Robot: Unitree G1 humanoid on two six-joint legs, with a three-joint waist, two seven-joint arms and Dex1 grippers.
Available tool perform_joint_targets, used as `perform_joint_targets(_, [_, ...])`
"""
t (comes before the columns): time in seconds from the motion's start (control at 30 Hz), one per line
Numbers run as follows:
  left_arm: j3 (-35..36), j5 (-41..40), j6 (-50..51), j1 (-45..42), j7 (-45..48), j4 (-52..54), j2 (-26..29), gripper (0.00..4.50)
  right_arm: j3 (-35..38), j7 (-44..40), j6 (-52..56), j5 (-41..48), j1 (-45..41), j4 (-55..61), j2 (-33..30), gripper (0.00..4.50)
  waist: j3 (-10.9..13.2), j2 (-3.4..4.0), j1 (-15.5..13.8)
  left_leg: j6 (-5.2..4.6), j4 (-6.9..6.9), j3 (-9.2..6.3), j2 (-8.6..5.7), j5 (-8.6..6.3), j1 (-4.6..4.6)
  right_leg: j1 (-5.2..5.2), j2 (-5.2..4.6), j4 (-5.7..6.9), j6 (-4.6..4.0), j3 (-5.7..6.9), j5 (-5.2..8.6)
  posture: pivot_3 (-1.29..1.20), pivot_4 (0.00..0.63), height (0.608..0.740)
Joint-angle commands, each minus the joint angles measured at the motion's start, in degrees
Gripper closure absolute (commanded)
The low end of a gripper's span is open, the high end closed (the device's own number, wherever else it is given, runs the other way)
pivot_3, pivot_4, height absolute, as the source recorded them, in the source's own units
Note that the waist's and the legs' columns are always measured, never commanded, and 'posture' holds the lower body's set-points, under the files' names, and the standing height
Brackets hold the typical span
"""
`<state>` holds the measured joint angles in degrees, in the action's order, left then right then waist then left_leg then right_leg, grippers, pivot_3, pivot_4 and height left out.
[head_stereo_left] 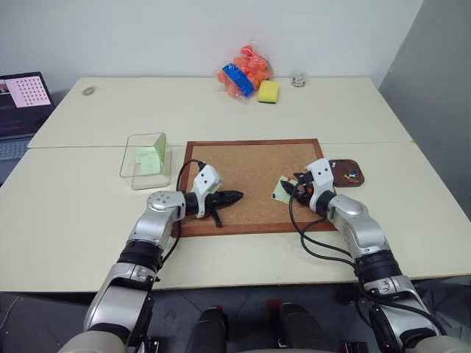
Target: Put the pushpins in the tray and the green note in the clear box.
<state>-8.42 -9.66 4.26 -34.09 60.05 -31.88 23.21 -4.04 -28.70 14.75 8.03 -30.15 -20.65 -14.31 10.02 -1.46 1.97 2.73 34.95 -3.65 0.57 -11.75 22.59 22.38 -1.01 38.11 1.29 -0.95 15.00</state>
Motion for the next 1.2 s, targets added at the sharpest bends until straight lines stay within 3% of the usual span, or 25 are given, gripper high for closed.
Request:
perform_joint_targets(0.03, [-1.2,2.1,1.8,2.3,-0.4,-1.1,0.4,4.50,-0.3,-0.9,-2.2,-0.5,-2.1,-1.0,0.8,3.04,0.0,0.00,0.0,0.00,0.00,0.00,0.00,0.00,0.00,0.00,0.00,0.00,0.00,0.00,0.00,0.00,0.150,0.740])
perform_joint_targets(0.17, [-1.1,2.0,1.9,2.3,-0.8,-1.0,0.4,4.50,-0.3,-1.1,-3.2,-0.9,-2.9,-2.4,1.1,3.89,0.0,0.00,0.0,0.00,0.00,0.00,0.01,0.00,-0.02,-0.02,0.00,0.00,0.00,-0.01,0.00,0.00,0.150,0.740])
perform_joint_targets(0.3, [-1.1,2.0,2.0,2.2,-1.0,-0.8,0.2,4.50,-0.1,-1.0,-4.0,-1.4,-3.8,-3.9,1.2,4.46,0.0,0.01,0.1,0.00,0.00,0.01,0.01,0.00,-0.05,-0.03,0.01,0.01,0.00,-0.01,0.00,0.00,0.150,0.740])
perform_joint_targets(0.53, [-1.0,2.0,2.0,2.1,-1.2,-0.6,0.2,4.50,1.1,-0.8,-4.9,-1.6,-3.1,-2.2,0.5,4.46,0.0,0.01,0.2,0.00,0.00,0.01,0.02,0.00,-0.10,-0.06,0.02,0.03,0.24,-0.03,0.14,0.00,0.150,0.740])
perform_joint_targets(0.87, [-0.8,2.0,1.9,1.9,-1.4,-1.1,0.0,4.50,3.2,-1.7,-2.4,2.3,0.8,9.7,0.9,4.46,0.0,0.02,0.0,0.00,-0.01,-0.04,0.03,0.00,-0.05,-0.04,0.03,0.01,0.24,0.01,0.14,0.00,0.150,0.740])
perform_joint_targets(1.2, [-1.0,2.2,1.7,0.9,-1.4,-1.9,-0.4,4.50,4.4,1.5,-1.4,2.1,0.4,10.2,1.2,4.46,0.0,0.02,-0.1,0.00,0.00,-0.04,0.01,0.00,-0.06,-0.06,0.02,0.01,0.25,0.01,0.15,0.00,0.150,0.740])
